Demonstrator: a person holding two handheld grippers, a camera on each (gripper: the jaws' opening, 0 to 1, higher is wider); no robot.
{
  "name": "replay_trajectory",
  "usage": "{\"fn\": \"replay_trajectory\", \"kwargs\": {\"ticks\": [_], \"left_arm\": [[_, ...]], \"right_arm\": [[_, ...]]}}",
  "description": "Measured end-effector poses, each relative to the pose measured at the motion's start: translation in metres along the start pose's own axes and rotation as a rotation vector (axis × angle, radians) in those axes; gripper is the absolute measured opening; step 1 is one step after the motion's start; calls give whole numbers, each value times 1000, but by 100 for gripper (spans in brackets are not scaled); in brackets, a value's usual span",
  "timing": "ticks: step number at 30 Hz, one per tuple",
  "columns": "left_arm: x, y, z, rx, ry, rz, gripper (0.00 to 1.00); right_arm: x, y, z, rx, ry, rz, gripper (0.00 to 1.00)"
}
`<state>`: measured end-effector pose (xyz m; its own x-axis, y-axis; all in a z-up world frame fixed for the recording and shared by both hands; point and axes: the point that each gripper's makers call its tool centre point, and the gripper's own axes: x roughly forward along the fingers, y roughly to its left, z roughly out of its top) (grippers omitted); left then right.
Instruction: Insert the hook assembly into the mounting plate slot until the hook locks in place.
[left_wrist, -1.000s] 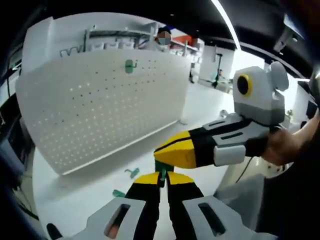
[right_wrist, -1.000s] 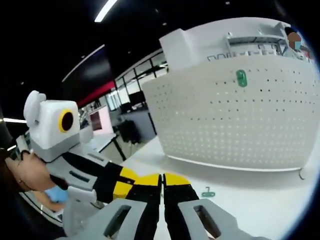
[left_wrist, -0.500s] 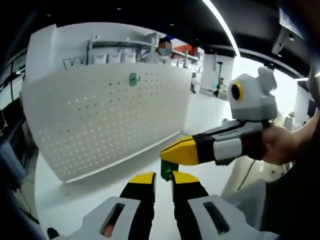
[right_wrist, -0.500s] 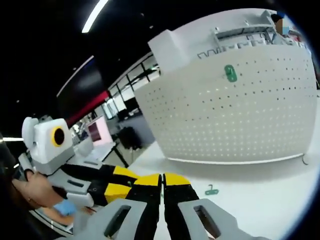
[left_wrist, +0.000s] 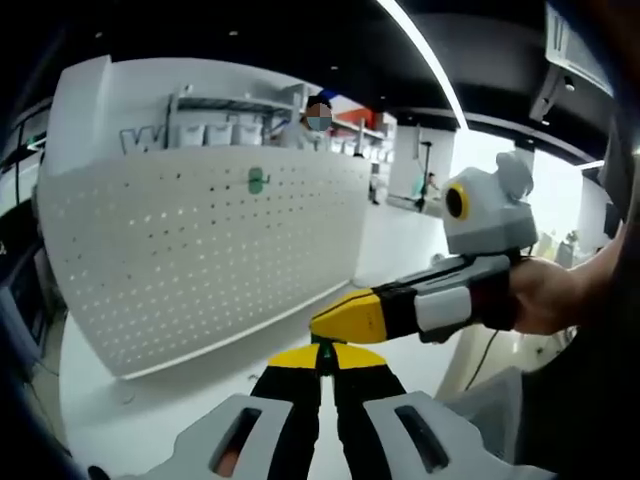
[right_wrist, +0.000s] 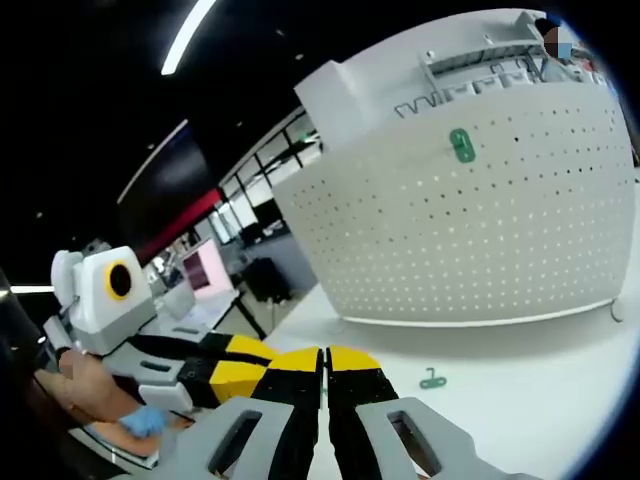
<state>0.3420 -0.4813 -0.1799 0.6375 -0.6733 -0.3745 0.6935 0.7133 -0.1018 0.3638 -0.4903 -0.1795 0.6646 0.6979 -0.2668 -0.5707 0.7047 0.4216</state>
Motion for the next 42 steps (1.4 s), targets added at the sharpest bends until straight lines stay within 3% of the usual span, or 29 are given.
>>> {"fn": "replay_trajectory", "kwargs": {"ticks": [10, 13, 20, 25, 29, 33, 42], "left_arm": [[-3, 0, 3, -3, -26, 0, 2], [-3, 2, 6, -38, -35, -2, 1], [-5, 3, 10, -1, -40, 8, 1], [-7, 16, 11, -10, -34, 51, 1], [-12, 43, 19, -23, -51, 132, 1], [-20, 77, 37, -34, -93, 225, 1], [-35, 140, 75, -33, -168, 387, 1]], "right_arm": [[0, 3, 4, 0, -3, 21, 0], [1, 4, 7, -9, -3, 23, 0], [3, 6, 11, 13, -18, 33, 1], [1, 0, 20, 29, -66, 14, 8], [-6, -13, 25, -5, -85, -38, 5], [-11, -22, 25, 5, -91, -60, 5], [-12, -23, 1, -26, -39, -76, 5]]}}
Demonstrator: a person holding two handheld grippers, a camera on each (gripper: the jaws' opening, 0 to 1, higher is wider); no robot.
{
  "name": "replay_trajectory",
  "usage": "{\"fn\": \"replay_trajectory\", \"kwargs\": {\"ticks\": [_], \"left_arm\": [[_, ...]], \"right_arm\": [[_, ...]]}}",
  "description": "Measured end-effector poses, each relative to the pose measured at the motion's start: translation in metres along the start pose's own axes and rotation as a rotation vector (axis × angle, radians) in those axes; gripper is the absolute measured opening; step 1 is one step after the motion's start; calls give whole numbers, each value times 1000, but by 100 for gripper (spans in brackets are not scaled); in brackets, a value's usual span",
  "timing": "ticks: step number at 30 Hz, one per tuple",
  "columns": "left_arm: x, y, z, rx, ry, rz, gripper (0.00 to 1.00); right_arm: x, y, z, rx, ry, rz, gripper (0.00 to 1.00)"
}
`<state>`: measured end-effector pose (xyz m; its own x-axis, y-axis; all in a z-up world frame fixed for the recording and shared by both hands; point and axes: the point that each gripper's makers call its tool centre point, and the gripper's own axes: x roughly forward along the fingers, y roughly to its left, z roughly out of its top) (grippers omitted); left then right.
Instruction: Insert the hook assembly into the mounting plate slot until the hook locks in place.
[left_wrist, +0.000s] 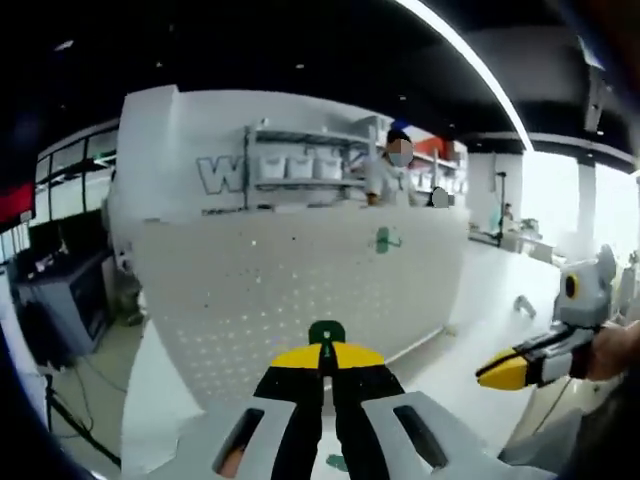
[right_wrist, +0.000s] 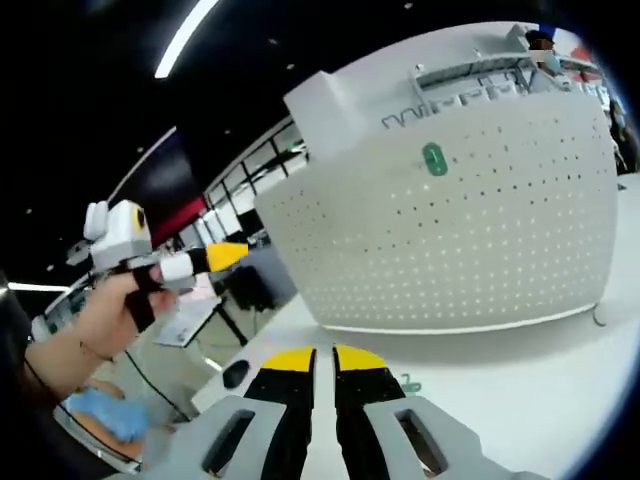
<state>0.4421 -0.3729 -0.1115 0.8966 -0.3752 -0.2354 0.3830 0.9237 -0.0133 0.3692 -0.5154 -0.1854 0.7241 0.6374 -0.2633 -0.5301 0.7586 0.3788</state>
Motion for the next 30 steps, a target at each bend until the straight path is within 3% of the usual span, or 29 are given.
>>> {"fn": "replay_trajectory", "kwargs": {"ticks": [10, 12, 22, 30], "left_arm": [[19, 47, 37, -7, -127, 151, 1], [27, 53, 43, -45, -156, 183, 1], [56, 57, 51, -33, -197, 243, 1], [66, 80, 59, -36, -225, 313, 1]], "right_arm": [[-2, 0, -20, -8, 47, -1, 4], [-3, -1, -23, -6, 53, -2, 4], [-3, -11, -28, 9, 65, -18, 3], [-3, -15, -33, 19, 78, -25, 3]]}}
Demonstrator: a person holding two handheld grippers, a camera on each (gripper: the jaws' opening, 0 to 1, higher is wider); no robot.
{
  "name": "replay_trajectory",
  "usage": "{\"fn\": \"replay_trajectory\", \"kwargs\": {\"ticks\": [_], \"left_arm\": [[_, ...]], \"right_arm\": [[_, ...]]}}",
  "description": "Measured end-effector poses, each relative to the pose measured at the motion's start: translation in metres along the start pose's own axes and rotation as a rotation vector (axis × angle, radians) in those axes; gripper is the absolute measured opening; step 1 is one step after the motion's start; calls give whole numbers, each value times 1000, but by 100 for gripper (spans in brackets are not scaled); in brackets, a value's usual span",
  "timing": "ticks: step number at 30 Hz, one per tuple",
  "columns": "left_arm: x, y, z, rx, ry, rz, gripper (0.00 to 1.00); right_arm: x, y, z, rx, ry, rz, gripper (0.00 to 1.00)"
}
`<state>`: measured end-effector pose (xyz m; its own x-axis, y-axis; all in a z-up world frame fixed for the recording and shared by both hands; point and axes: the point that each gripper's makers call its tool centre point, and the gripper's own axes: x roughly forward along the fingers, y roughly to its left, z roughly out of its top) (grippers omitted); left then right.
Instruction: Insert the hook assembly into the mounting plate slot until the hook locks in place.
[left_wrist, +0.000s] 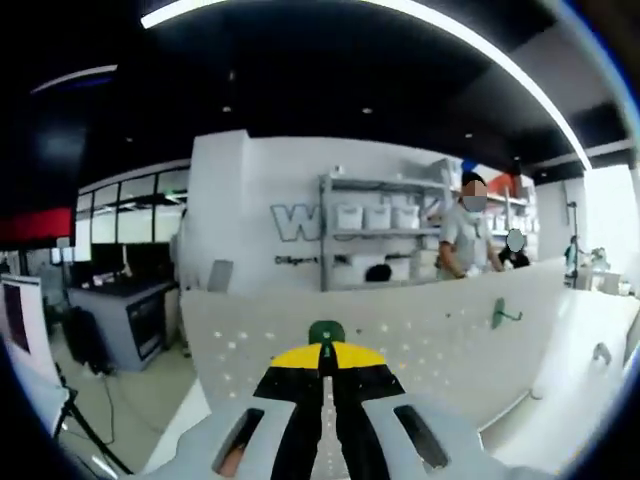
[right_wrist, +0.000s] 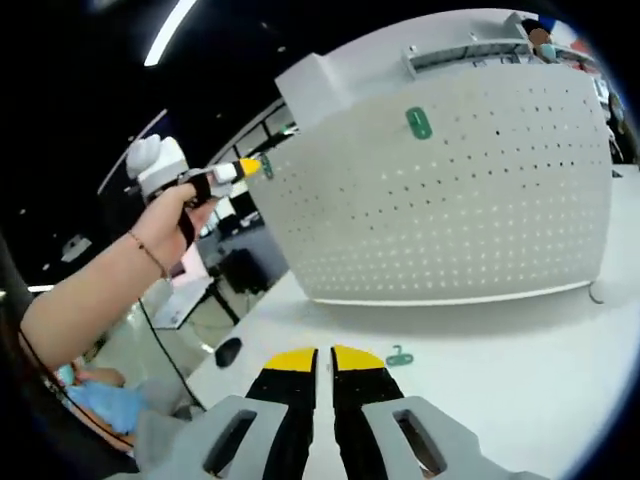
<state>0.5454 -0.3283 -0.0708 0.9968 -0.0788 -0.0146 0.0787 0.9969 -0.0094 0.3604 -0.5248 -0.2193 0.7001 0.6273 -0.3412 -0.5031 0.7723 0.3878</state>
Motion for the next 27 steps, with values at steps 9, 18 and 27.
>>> {"fn": "replay_trajectory", "kwargs": {"ticks": [9, 18, 27], "left_arm": [[13, 12, -1, 5, -24, 39, 1], [22, 16, -6, 22, -37, 49, 1], [29, 17, -14, 18, -55, 63, 2]], "right_arm": [[1, -6, -1, 10, 8, -9, 3], [4, -10, -3, 23, 14, -14, 3], [6, -11, -3, 25, 18, -13, 2]]}}
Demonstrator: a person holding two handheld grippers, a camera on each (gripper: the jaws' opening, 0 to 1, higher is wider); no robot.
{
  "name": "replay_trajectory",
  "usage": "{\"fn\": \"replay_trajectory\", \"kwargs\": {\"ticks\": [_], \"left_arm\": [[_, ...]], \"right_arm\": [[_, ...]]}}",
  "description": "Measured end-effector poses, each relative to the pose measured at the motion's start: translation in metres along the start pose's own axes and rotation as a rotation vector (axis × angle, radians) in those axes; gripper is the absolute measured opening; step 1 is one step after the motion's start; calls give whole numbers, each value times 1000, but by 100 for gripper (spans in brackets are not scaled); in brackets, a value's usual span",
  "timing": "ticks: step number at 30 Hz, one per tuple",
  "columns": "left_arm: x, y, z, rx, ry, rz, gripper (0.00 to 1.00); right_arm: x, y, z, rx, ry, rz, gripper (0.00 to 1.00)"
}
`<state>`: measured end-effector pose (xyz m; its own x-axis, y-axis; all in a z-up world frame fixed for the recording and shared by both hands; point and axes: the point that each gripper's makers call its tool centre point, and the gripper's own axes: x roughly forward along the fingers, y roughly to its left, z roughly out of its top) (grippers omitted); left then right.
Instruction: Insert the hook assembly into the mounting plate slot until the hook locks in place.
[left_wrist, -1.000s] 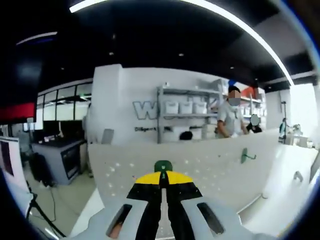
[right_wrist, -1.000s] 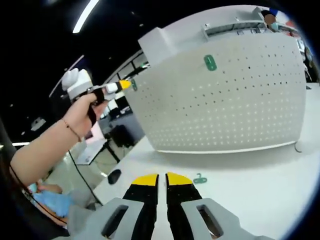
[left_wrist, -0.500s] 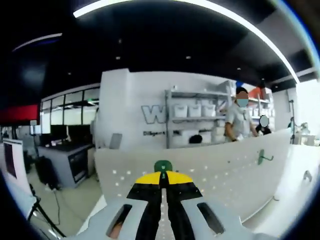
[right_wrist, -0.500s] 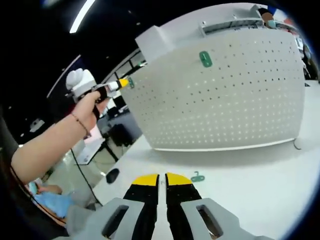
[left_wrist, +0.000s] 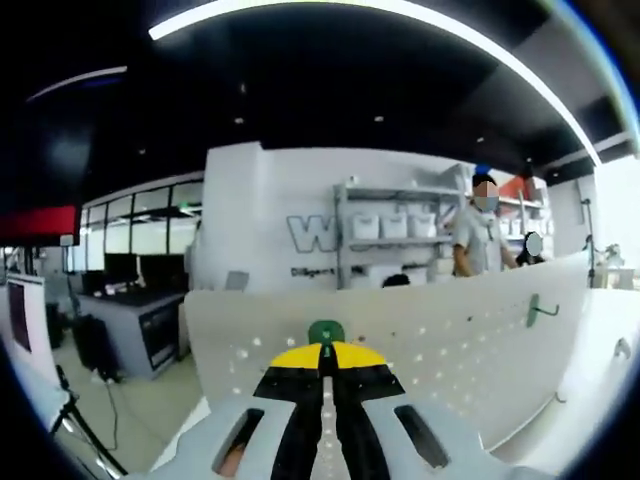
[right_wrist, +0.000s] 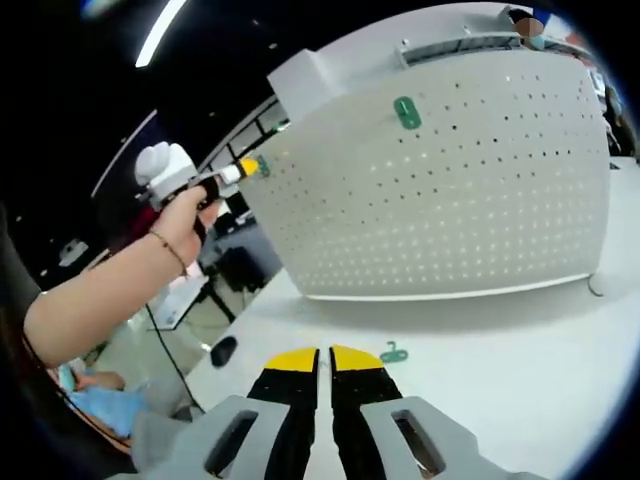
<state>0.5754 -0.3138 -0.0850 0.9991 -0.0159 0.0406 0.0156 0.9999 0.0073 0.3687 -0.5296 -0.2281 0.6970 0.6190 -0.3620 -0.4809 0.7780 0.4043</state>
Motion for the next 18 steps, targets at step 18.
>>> {"fn": "replay_trajectory", "kwargs": {"ticks": [18], "left_arm": [[8, 1, -10, -15, -2, 4, 2]], "right_arm": [[2, -5, -3, 8, 9, -5, 1]]}}
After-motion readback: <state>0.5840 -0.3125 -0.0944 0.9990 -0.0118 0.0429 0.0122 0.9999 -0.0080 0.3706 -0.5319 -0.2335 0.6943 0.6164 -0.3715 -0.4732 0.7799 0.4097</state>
